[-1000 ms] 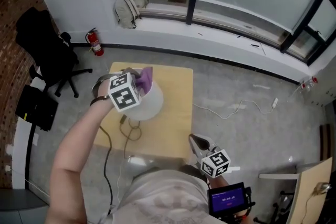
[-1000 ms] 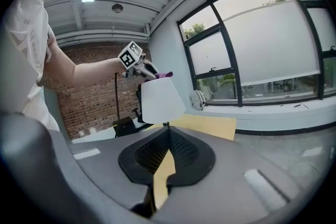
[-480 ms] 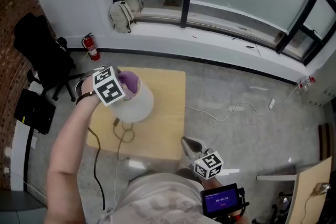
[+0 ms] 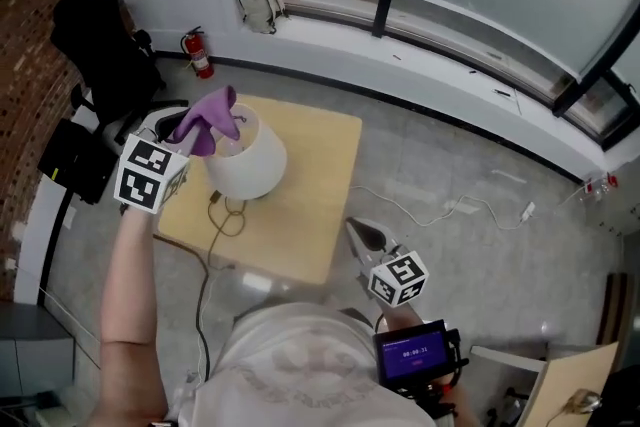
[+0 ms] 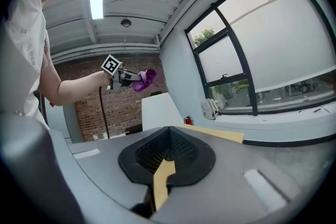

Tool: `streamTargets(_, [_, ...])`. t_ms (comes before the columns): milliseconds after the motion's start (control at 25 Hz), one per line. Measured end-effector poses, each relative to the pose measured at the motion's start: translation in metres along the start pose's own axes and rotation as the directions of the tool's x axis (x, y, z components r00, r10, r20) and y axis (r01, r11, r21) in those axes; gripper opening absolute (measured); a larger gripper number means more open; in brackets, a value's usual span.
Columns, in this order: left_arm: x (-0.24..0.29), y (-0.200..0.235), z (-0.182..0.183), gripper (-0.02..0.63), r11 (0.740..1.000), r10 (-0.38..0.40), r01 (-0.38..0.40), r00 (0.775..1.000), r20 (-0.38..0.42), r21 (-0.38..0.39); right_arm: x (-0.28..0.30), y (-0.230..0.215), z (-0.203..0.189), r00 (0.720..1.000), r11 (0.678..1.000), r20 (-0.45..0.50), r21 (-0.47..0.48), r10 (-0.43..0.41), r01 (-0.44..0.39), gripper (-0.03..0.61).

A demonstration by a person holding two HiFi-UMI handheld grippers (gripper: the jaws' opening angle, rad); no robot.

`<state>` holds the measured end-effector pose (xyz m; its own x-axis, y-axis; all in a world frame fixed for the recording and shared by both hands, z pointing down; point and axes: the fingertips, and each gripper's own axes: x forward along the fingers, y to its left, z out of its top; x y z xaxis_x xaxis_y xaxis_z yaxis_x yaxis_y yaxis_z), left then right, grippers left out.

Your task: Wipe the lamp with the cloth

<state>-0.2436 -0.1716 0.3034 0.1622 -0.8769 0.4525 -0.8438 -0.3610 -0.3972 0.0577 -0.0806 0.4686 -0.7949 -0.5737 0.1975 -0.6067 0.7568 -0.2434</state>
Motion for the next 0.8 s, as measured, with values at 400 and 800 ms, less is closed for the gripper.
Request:
streamTargets(400, [-0.072,-0.07,-0.039,0.075,0.937,0.166,-0.087,0.963,0.214,-0.338,0.004,0.003,0.033,0.982,0.98,0.033,-0.078,0.188,-0.185,0.014])
streamTargets(800, [-0.105,-0.184,-0.123,0.075,0.801,0.301,-0.126,0.93,0.21,-0.586,-0.01,0.045,0.011,0.92,0.911,-0.013,-0.138,0.391,-0.389,0.014])
